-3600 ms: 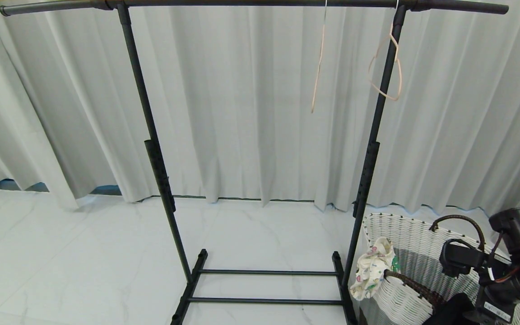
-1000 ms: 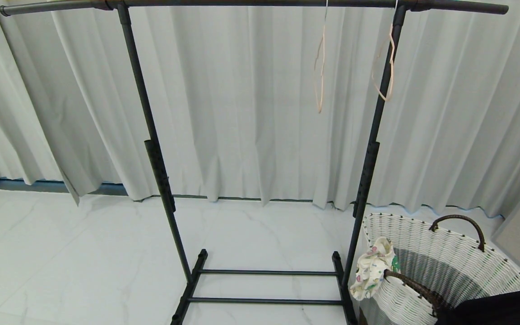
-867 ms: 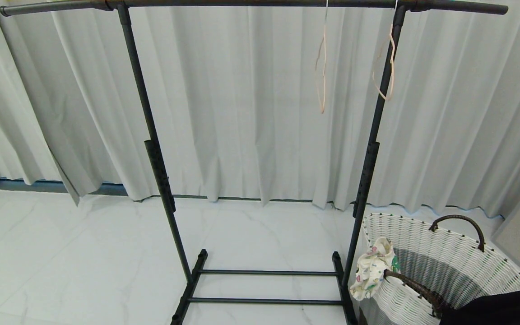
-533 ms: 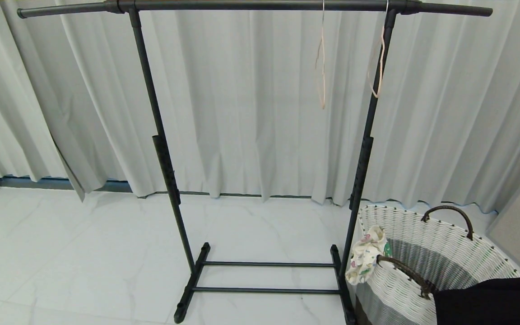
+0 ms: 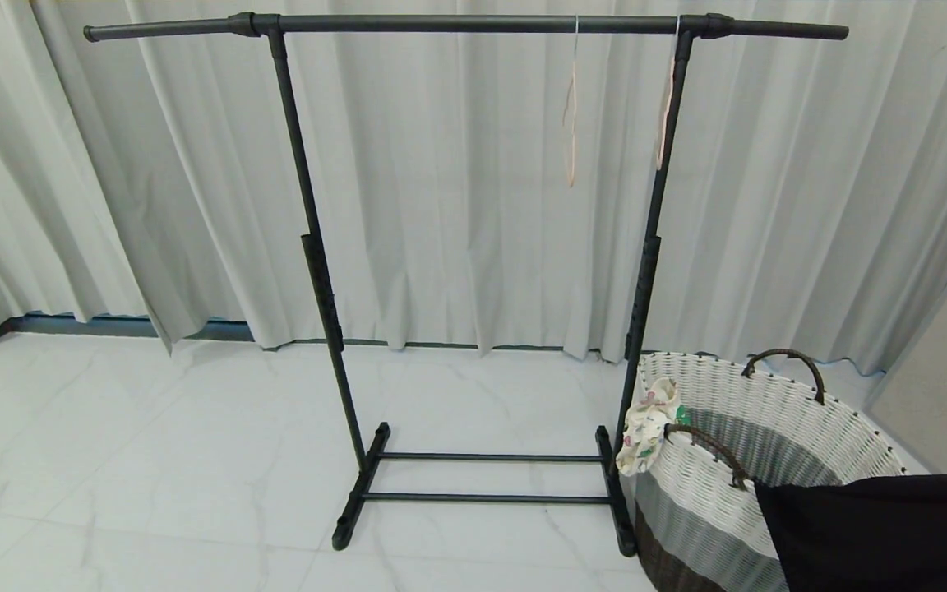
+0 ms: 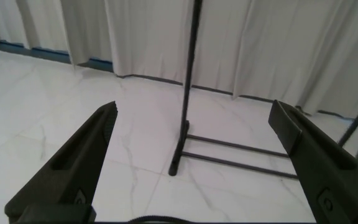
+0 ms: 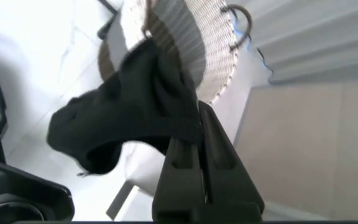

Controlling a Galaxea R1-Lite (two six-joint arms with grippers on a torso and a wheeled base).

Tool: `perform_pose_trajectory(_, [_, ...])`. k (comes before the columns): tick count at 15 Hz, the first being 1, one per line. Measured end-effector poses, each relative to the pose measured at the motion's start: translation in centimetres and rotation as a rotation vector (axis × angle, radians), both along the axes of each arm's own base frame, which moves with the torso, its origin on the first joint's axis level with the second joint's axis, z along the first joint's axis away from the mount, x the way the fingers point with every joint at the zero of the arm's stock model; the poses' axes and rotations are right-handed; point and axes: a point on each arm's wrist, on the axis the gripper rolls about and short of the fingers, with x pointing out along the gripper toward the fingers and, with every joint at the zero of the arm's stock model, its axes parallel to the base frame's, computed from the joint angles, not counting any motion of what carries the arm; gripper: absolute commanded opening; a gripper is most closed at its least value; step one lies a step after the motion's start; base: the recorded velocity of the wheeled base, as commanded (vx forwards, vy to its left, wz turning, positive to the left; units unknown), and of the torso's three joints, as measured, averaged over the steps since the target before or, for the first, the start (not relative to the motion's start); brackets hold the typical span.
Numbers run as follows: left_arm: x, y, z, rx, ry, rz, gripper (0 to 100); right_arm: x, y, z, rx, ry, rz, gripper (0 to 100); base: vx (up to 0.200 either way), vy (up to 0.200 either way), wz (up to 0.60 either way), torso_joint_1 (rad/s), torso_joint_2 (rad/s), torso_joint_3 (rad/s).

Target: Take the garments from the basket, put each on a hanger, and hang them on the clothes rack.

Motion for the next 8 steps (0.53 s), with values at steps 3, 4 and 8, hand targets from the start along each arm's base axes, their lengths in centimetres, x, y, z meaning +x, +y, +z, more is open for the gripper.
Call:
perform_pose_trajectory(3, [0.1,-0.1,-0.3,0.031,0.015,-0.033,100,1.1,1.2,0.2,0.055,0.037,0.107,0,0.0,0.0,0.0,0.0,0.0,0.0])
perform_pose_trajectory(4, [0.1,-0.1,-0.3,0.051,0.017,-0.044,100,1.6,1.9,0.3,0.088,0.059,0.148,0,0.0,0.0,0.0,0.0,0.0,0.0])
perform_pose_trajectory(8, [0.1,-0.2,-0.4,0.087,0.024,-0.096,100,5.3,7.0,1.0,0.266,0.124,0.265,0,0.0,0.0,0.0,0.0,0.0,0.0])
